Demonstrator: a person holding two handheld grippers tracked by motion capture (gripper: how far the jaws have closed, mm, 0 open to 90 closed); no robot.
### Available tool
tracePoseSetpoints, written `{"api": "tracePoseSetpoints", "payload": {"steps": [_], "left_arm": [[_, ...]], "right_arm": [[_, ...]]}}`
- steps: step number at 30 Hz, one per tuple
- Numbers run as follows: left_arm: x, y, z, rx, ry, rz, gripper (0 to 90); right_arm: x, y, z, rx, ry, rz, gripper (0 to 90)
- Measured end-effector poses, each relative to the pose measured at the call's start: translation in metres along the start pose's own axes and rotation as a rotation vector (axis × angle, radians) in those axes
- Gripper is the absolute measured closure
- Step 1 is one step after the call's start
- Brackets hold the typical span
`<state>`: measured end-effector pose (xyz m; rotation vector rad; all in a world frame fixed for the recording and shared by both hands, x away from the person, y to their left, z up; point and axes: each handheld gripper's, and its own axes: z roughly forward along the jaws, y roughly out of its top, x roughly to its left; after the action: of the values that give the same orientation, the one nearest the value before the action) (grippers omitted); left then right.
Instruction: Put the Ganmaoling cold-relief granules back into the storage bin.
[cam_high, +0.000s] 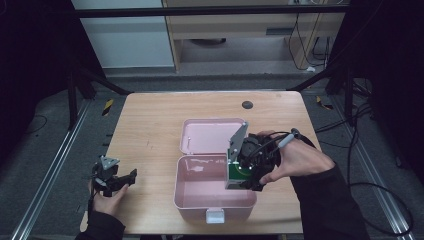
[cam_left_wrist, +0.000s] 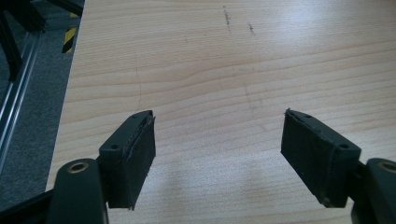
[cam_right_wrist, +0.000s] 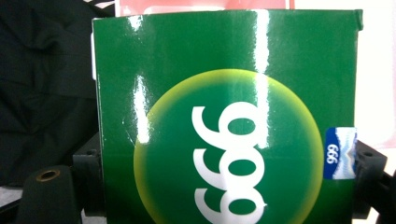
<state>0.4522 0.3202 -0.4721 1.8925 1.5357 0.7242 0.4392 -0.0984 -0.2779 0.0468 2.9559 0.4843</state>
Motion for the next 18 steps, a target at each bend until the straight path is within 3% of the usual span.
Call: {"api": "tracePoseSetpoints", "payload": {"steps": [18], "left_arm": [[0.000, 0.000, 0.000, -0.002, 0.002, -0.001, 25.2]], "right_arm": [[-0.003, 0.006, 0.030, 0.002, 0.015, -0.007, 16.2]]}}
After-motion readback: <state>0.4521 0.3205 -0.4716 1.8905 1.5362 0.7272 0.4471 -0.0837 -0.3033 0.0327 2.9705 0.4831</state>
